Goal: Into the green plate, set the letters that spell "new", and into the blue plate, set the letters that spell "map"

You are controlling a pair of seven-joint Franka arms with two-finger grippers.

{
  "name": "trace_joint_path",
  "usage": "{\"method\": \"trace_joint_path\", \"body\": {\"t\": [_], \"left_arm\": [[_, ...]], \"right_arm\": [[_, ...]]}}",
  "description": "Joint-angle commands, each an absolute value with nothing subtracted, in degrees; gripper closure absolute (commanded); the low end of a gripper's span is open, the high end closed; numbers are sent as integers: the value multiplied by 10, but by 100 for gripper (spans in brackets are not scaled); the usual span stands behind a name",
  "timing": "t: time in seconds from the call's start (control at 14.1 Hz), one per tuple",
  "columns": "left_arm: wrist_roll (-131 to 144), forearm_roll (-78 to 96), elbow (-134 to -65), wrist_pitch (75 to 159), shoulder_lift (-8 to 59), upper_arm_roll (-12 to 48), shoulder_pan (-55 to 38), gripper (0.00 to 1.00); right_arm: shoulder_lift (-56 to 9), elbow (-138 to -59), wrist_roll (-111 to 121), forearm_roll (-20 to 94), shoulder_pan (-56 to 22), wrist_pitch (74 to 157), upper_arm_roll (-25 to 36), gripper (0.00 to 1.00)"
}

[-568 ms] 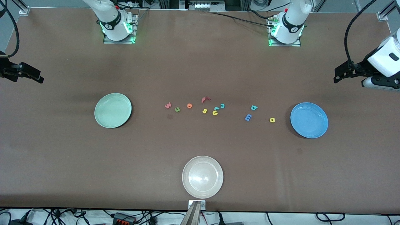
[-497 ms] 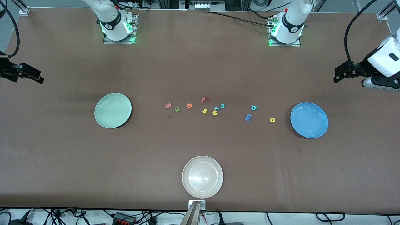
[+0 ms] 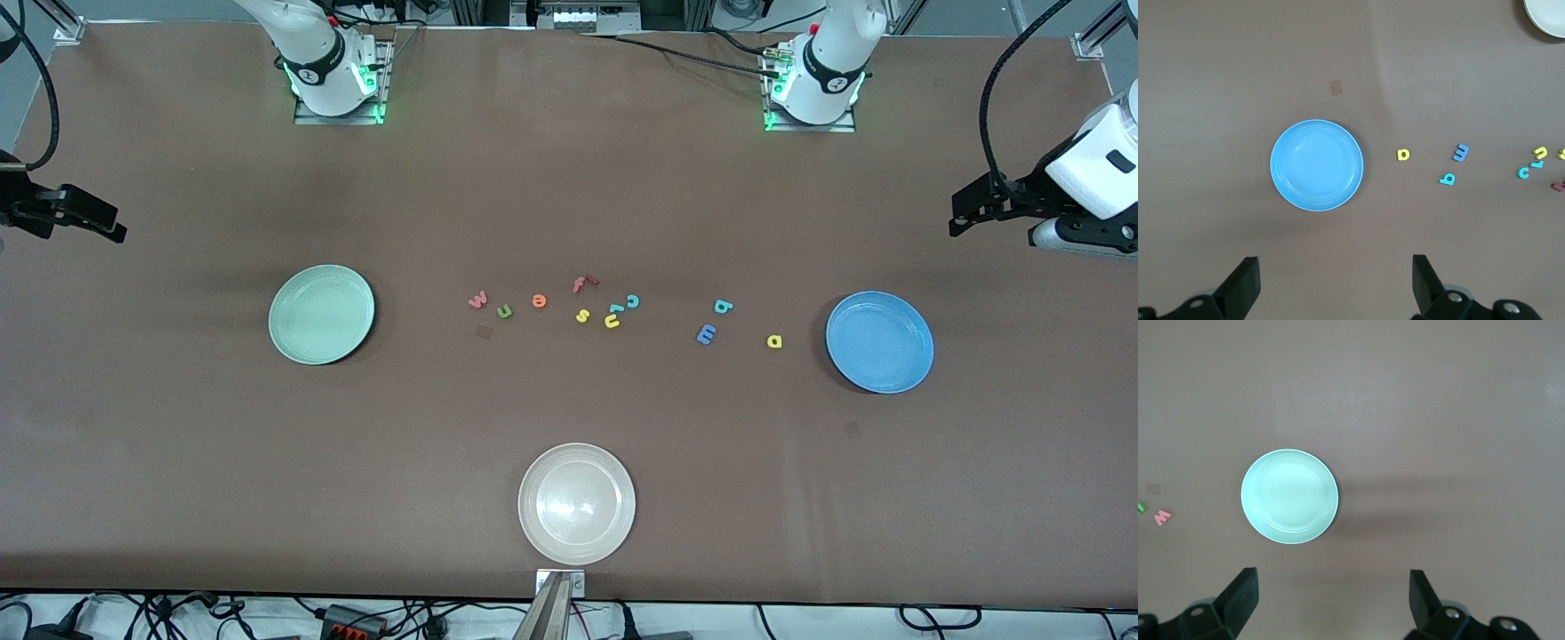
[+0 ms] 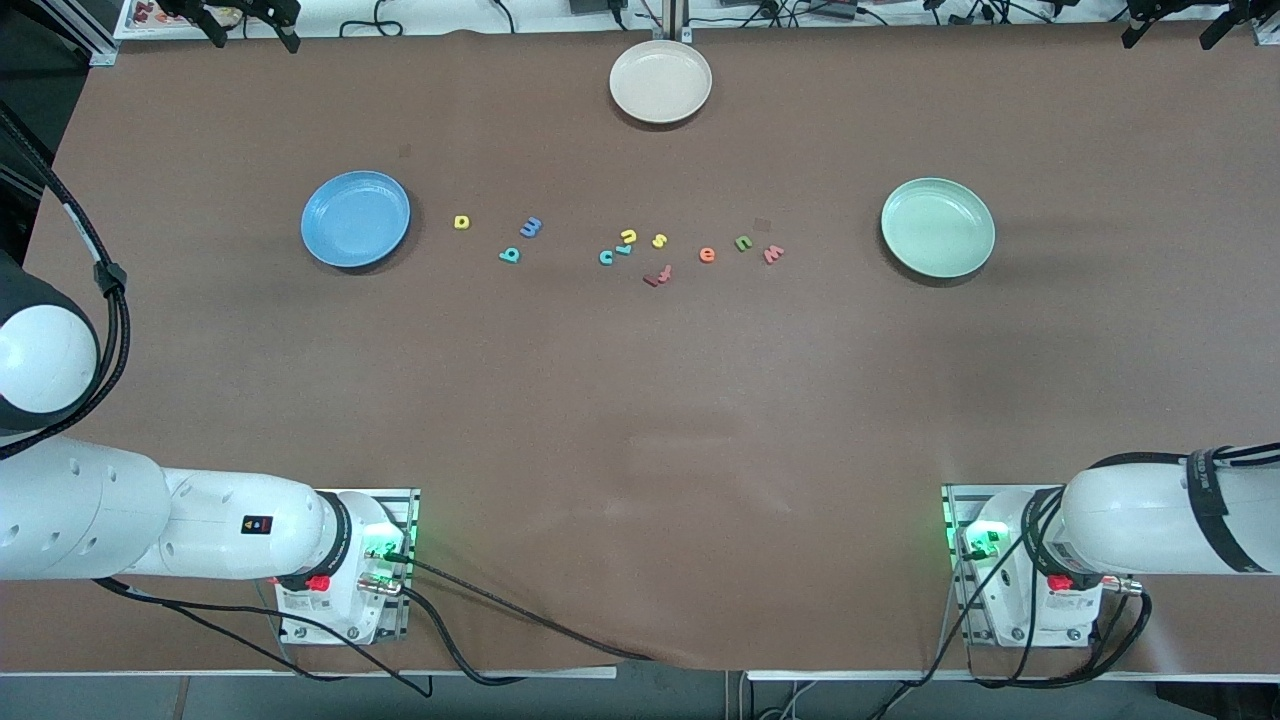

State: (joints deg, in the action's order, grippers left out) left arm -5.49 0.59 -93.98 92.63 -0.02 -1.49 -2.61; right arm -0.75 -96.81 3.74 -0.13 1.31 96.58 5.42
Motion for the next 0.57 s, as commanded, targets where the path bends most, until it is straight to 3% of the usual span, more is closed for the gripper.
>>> {"method": "trace_joint_path", "body": {"t": [0.0,0.28,0.5], "left_arm": [[-57,15,-919,882,6,-16,-32,0],[-60,22,-923,858,17,-9,-39,0],[-55,46,-921,906,84,-9,-85,0]], "right_arm": [[-4,-965,49,-6,18,970,50,0],[-6,-965,49,-6,18,965,50,0],[-6,-966,51,-6,19,964,50,0]]}}
